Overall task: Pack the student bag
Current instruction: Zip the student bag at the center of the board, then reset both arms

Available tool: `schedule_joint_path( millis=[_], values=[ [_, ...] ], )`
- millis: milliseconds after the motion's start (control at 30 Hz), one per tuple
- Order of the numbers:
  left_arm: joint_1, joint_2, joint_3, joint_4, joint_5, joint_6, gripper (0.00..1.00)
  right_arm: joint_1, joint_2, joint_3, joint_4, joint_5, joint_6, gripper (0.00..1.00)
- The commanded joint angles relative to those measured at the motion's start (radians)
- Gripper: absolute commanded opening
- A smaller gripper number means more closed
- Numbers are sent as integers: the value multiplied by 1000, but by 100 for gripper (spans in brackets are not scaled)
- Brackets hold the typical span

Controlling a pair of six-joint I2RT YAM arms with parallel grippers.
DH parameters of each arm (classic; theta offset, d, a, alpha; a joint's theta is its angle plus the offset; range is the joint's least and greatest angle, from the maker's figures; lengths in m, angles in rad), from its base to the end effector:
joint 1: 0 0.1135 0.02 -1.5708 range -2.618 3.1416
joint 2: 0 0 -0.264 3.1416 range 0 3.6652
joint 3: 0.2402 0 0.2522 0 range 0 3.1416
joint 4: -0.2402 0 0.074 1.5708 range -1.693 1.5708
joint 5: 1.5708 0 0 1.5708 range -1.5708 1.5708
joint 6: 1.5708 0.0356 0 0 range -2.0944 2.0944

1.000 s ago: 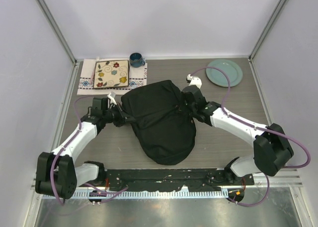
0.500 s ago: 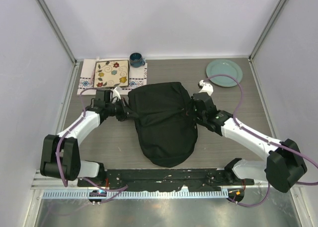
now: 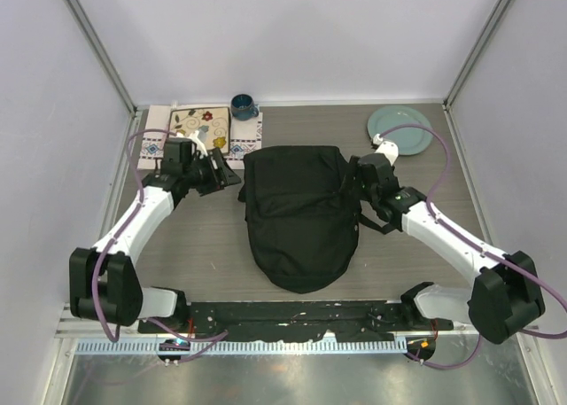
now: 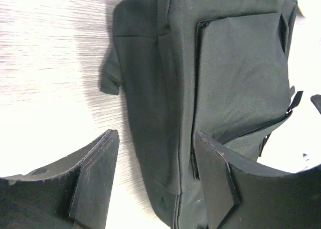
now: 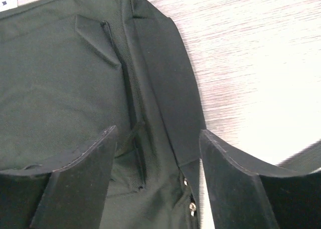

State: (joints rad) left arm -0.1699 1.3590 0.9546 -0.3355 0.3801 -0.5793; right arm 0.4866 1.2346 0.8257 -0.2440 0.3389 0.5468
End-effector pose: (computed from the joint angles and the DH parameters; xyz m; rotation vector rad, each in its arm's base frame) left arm 0.2859 -0.0625 0.2582 -0.2858 2.3697 -0.8097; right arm 0.2415 0.1144 0.2550 0.2499 2.1741 0.2079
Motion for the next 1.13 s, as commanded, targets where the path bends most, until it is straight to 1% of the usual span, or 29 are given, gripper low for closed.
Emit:
schedule_joint_path(
  millis=[0,33,67,100,167,200,233,300,333,400,433,500,567,633,667,733,767,833,867,933,1033,1100],
  values=[
    [0,-144,1,-94,-171,64,68,-28,-89,39,-60,9,-28,75],
    [0,-174,-10,-106,-193,62,71,-36,-104,38,-76,9,-28,77],
    [0,-202,-36,-109,-217,59,79,-43,-134,32,-86,9,-27,80],
    [0,-260,-48,-114,-284,46,92,-65,-148,30,-92,9,-24,81],
    [-2,-311,-86,-138,-381,21,95,-83,-182,18,-116,12,-16,82],
    [0,-358,-100,-146,-502,0,100,-100,-193,12,-124,20,-7,82],
    [0,-374,-111,-169,-553,-28,100,-111,-202,7,-144,31,5,83],
    [0,-400,-128,-195,-610,-34,100,-132,-231,-19,-164,46,27,84],
    [0,-414,-129,-230,-662,-48,100,-157,-244,-32,-178,49,54,85],
    [0,-426,-135,-249,-694,-60,100,-184,-286,-77,-195,51,80,85],
    [0,-434,-142,-261,-714,-91,100,-204,-305,-92,-199,55,103,86],
    [0,-442,-152,-264,-725,-115,100,-215,-354,-146,-213,83,126,86],
    [0,-443,-168,-278,-756,-152,100,-220,-383,-189,-241,179,163,89],
    [0,-445,-180,-292,-764,-152,99,-218,-424,-204,-313,285,200,90],
    [0,-451,-183,-295,-764,-148,100,-220,-441,-218,-336,377,217,90],
    [1,-455,-195,-284,-753,-148,100,-220,-501,-237,-371,495,245,91],
    [0,-463,-201,-275,-735,-143,100,-218,-518,-253,-376,587,245,91],
    [0,-472,-220,-240,-727,-131,100,-220,-559,-276,-322,635,208,91],
    [0,-475,-224,-234,-727,-131,100,-218,-595,-316,-273,638,164,91],
    [1,-480,-232,-211,-722,-120,100,-217,-615,-348,-169,628,105,91],
    [0,-479,-234,-201,-724,-93,99,-217,-598,-410,-5,592,-7,91],
    [0,-488,-234,-197,-734,-100,99,-217,-539,-456,125,615,-74,91]
  ],
)
